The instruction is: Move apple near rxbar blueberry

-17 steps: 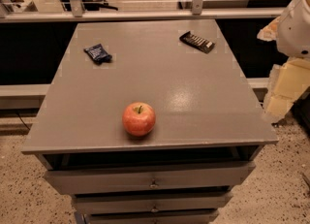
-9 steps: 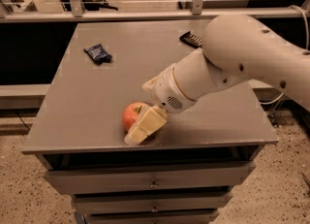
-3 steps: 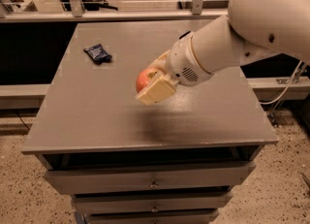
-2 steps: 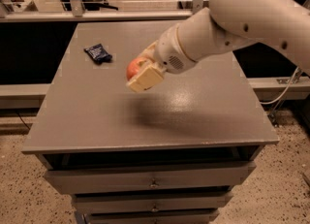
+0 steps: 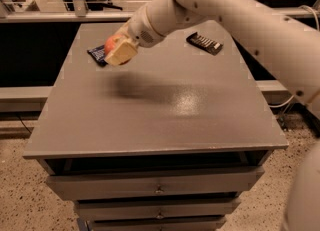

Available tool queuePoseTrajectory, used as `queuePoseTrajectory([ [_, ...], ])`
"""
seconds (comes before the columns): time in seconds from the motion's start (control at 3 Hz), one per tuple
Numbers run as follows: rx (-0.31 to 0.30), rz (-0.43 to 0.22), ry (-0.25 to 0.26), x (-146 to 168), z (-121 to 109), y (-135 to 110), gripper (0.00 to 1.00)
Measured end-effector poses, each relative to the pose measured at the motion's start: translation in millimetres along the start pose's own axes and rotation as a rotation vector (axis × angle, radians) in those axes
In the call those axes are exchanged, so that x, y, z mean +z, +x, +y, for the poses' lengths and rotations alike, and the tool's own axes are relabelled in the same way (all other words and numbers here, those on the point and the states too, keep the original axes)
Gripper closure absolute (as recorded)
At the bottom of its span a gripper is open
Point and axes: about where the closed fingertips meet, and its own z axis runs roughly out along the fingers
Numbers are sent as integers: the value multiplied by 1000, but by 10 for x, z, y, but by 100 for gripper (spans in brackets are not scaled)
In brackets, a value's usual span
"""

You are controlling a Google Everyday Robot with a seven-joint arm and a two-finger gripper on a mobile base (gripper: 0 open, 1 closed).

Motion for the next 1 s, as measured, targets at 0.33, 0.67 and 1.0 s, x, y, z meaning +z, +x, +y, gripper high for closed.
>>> queuePoseTrajectory([
  [0.33, -5, 3, 28, 312, -450, -17, 100],
  [0.67, 12, 42, 86, 371, -852, 154, 100],
  [1.0, 34, 72, 116, 346, -1071, 323, 100],
])
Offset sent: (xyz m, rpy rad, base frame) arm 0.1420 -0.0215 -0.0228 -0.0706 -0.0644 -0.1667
